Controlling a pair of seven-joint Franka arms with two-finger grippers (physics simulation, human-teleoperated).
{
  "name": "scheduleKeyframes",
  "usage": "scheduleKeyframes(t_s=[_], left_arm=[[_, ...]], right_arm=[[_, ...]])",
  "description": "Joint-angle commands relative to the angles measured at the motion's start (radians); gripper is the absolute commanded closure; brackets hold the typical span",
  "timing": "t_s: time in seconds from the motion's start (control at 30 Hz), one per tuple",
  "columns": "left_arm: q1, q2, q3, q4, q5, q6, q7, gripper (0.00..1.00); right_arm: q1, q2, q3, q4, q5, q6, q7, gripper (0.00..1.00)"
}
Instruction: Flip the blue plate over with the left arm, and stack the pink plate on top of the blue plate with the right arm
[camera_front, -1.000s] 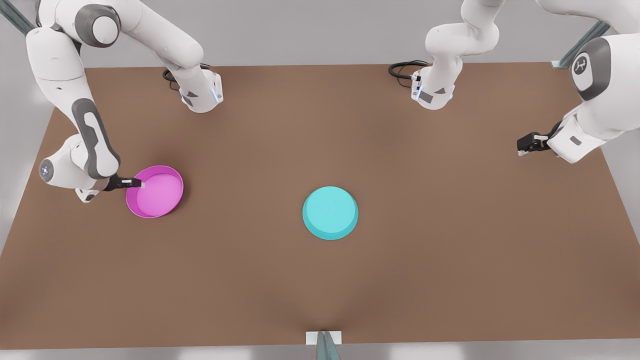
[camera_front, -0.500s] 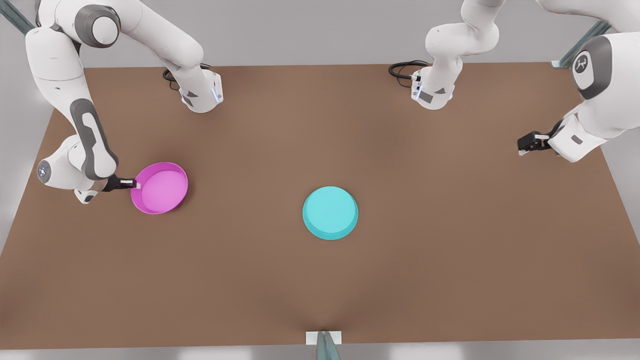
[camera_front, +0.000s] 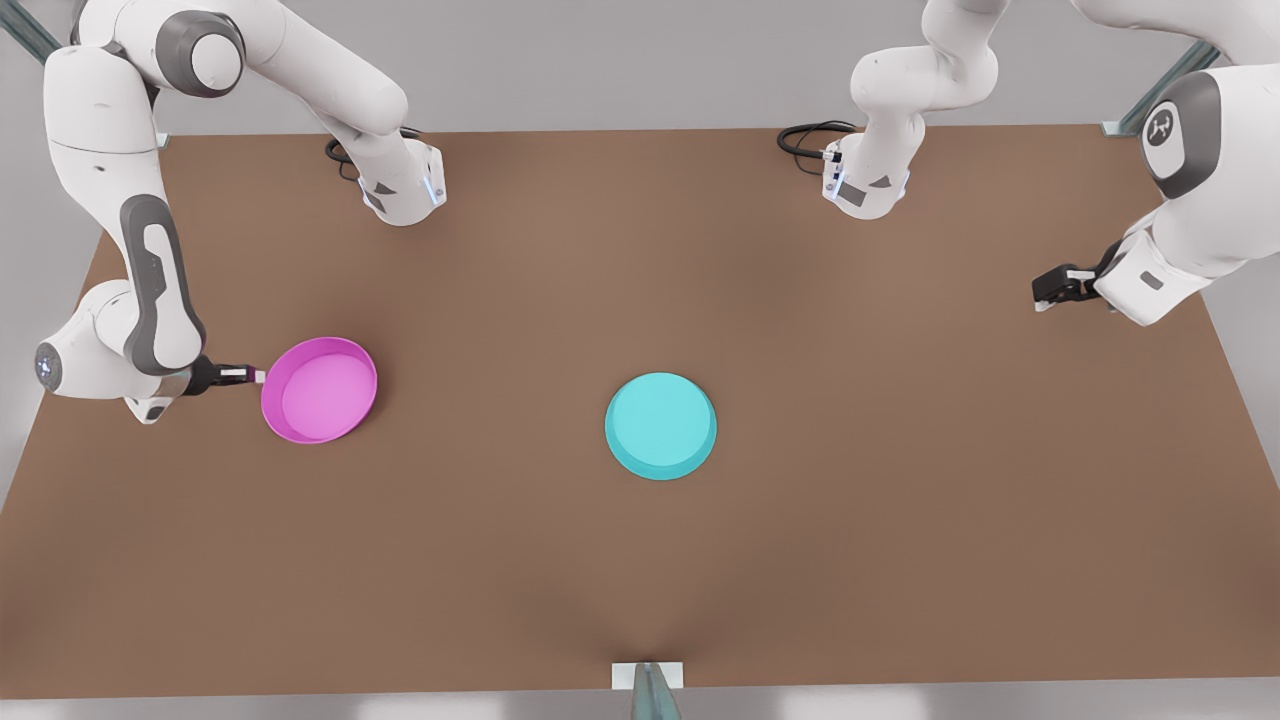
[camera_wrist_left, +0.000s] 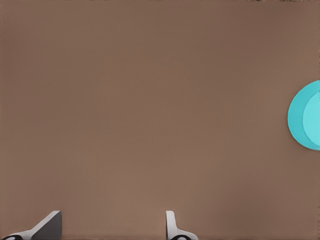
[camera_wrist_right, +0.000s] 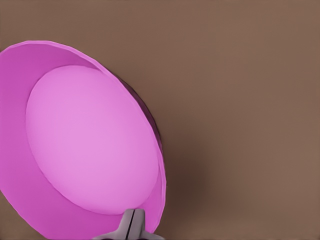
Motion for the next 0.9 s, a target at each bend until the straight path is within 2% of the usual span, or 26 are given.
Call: scheduleKeyframes(t_s=[0.0, 0.07, 0.1, 0.13, 0.17, 0.2, 0.23, 0.27, 0.3, 0.33, 0.37, 0.43, 0.5, 0.53, 0.6, 0.63, 0.67, 0.77, 0.8, 0.83, 0.87], left_arm=[[0.002, 0.0, -0.001, 0.0, 0.0, 0.0, 0.0, 0.0], [0.001, 0.0, -0.001, 0.0, 0.001, 0.0, -0.001, 0.0], [0.001, 0.001, -0.001, 0.009, 0.001, 0.0, -0.001, 0.0], [0.002, 0.001, -0.001, 0.009, 0.0, 0.0, -0.001, 0.0], [0.001, 0.001, -0.001, 0.009, 0.0, 0.0, -0.001, 0.0], [0.001, 0.0, -0.001, 0.009, 0.0, 0.0, -0.001, 0.0], [0.001, 0.0, -0.001, 0.009, 0.0, 0.0, -0.003, 0.0], [0.002, 0.001, -0.001, 0.009, 0.0, 0.0, -0.001, 0.0], [0.002, 0.0, -0.001, 0.009, 0.0, -0.002, -0.001, 0.0], [0.001, 0.0, -0.001, 0.009, 0.0, -0.011, -0.001, 0.0], [0.001, 0.001, -0.001, 0.009, 0.001, -0.011, 0.0, 0.0], [0.002, 0.0, -0.001, 0.009, 0.0, -0.011, 0.001, 0.0], [0.001, 0.001, -0.003, 0.009, 0.0, -0.009, 0.001, 0.0], [0.002, 0.009, 0.0, 0.009, 0.0, 0.0, 0.004, 0.0], [0.007, 0.024, 0.005, 0.009, 0.004, 0.012, 0.007, 0.0], [0.007, 0.021, 0.008, 0.009, 0.001, 0.005, 0.013, 0.0], [0.007, 0.018, 0.008, 0.009, 0.001, -0.008, 0.016, 0.0], [0.007, 0.015, 0.057, 0.011, 0.006, -0.026, 0.028, 0.0], [0.007, 0.015, 0.058, 0.011, 0.003, -0.023, 0.027, 0.0], [0.007, 0.015, 0.06, 0.011, 0.0, -0.02, 0.025, 0.0], [0.007, 0.015, 0.058, 0.012, 0.0, -0.015, 0.024, 0.0]], right_arm=[[0.0, 0.0, 0.0, 0.0, 0.0, 0.0, 0.001, 0.79], [0.0, 0.0, 0.0, 0.0, 0.0, 0.0, 0.001, 0.79], [0.046, 0.012, 0.0, 0.003, 0.006, -0.002, 0.015, 0.19], [0.109, 0.04, 0.012, 0.017, 0.006, -0.028, 0.09, 0.0], [0.315, 0.043, 0.093, 0.144, 0.008, -0.119, 0.257, 0.0], [0.567, 0.041, 0.167, 0.346, 0.006, -0.236, 0.389, 0.0], [0.819, 0.032, 0.189, 0.452, -0.035, -0.25, 0.496, 0.0], [1.184, 0.051, 0.187, 0.563, -0.234, -0.235, 0.576, 0.0], [1.421, 0.144, 0.141, 0.653, -0.337, -0.207, 0.674, 0.0], [1.659, 0.161, 0.051, 0.661, -0.341, -0.166, 0.835, 0.0], [1.787, 0.158, -0.008, 0.661, -0.295, -0.164, 0.843, 0.0], [1.724, 0.146, -0.003, 0.678, -0.226, -0.204, 0.835, 0.0], [1.758, 0.146, 0.009, 0.687, -0.146, -0.19, 0.799, 0.0], [1.857, 0.15, 0.022, 0.686, -0.15, -0.19, 0.785, 0.0], [2.161, 0.155, -0.063, 0.663, -0.15, -0.239, 0.76, 0.0], [2.136, 0.115, -0.078, 0.646, -0.147, -0.325, 0.765, 0.0], [1.939, 0.002, -0.095, 0.649, -0.149, -0.466, 0.73, 0.0], [1.261, -0.02, -0.087, 0.689, -0.195, -0.474, 0.685, 0.0], [1.197, -0.02, -0.089, 0.683, -0.213, -0.48, 0.612, 0.0], [1.155, -0.018, -0.09, 0.672, -0.389, -0.477, 0.608, 0.0], [1.076, -0.023, -0.086, 0.621, -0.416, -0.477, 0.599, 0.0]])
